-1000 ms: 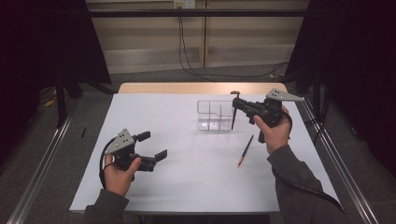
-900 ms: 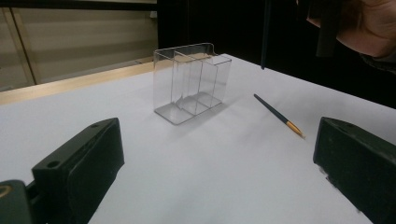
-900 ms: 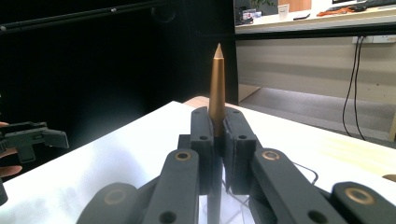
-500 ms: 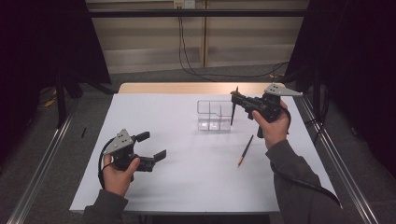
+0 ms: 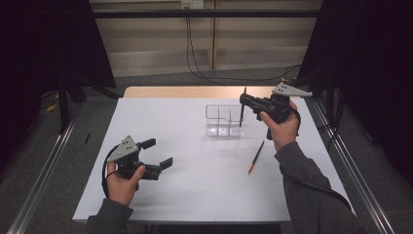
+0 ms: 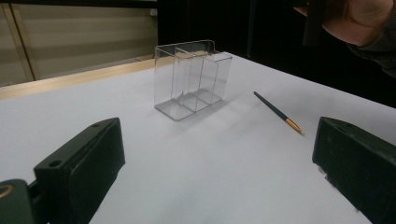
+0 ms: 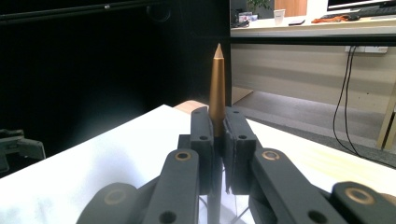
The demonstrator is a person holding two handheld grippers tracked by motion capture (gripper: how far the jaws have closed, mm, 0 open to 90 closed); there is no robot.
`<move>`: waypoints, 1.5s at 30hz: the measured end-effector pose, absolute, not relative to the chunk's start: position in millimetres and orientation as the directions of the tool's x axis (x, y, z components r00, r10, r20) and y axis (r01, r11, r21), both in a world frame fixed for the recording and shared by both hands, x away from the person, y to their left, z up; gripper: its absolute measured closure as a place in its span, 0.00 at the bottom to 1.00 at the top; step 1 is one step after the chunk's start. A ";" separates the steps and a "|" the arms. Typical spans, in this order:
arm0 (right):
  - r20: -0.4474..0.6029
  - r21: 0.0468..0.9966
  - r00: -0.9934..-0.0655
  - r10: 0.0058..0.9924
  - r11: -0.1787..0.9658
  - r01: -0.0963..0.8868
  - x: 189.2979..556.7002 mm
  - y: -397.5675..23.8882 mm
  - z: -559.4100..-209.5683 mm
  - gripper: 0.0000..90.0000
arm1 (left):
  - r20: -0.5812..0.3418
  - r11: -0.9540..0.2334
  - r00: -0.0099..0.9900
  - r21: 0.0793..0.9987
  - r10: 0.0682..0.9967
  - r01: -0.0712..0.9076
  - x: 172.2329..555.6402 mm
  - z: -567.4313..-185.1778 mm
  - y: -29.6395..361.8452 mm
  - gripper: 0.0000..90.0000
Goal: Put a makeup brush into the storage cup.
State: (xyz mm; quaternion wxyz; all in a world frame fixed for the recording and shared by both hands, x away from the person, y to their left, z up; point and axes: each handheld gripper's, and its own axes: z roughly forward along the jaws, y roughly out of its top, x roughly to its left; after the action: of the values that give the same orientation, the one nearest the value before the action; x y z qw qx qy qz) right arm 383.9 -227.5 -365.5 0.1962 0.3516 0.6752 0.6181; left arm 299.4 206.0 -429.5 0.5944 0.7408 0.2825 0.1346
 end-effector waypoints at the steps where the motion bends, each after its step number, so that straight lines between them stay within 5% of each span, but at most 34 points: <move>1: 0.176 0.972 -0.672 0.720 -0.017 0.236 384.4 -227.2 -365.0 0.94 | -0.134 -0.135 0.804 0.957 0.579 0.257 299.5 -429.4 206.1 0.02; 45: 0.120 0.976 -0.625 0.772 0.024 0.217 417.5 -222.7 -376.6 0.94 | -0.131 -0.137 0.807 0.958 0.576 0.254 299.9 -430.6 204.7 0.03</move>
State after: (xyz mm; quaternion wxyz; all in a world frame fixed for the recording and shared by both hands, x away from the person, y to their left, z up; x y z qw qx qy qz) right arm 417.5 -222.7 -376.6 0.2328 0.3653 0.6767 0.5953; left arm 299.9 204.7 -430.6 0.5944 0.7417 0.2796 0.1355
